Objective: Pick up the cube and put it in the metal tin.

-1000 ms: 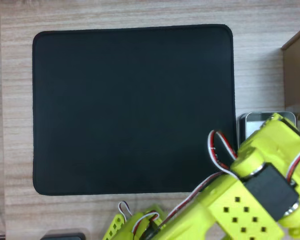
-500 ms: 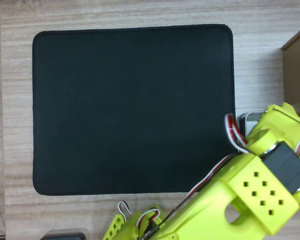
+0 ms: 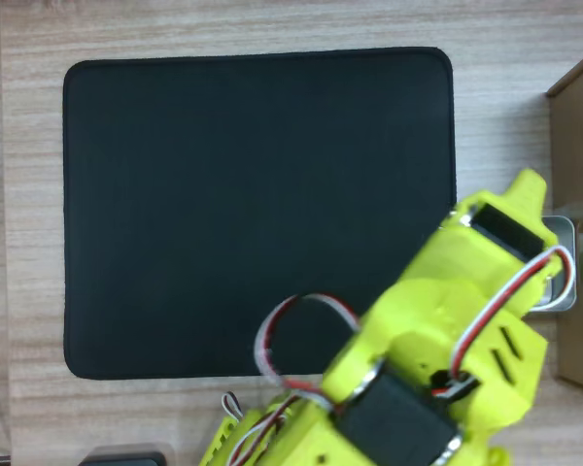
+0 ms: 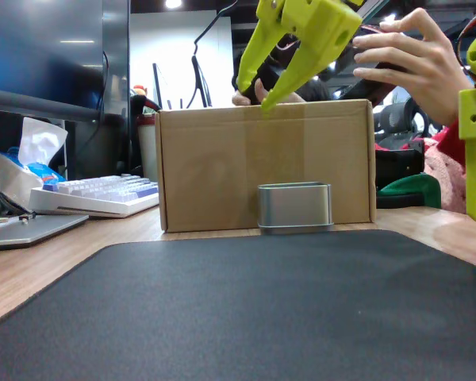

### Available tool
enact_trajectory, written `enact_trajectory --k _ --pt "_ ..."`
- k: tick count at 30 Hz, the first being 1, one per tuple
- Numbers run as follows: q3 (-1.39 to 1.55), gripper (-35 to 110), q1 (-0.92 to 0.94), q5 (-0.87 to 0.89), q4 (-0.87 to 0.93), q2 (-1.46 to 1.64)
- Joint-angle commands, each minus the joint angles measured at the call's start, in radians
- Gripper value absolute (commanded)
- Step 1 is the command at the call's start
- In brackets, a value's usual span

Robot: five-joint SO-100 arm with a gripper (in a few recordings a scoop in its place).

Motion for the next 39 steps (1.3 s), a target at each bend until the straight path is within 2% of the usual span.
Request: enact_trajectory --k 1,4,8,15,22,25,39 --pt "-0.044 12 -0.023 0.038 -0.003 0.051" --pt "-0.103 9 -0.146 0.095 -0.04 0.107" --pt "0.054 5 -0.235 0.098 -0.135 0.23" --pt "0.285 0 -0.426 0.144 -0.124 0.545" --pt "0.509 0 -0.64 0.094 -0.091 0.807" --pt "0.598 0 -0.641 0.06 -0.055 0.914" --pt "0.919 0 -0.604 -0.04 -0.141 0.916"
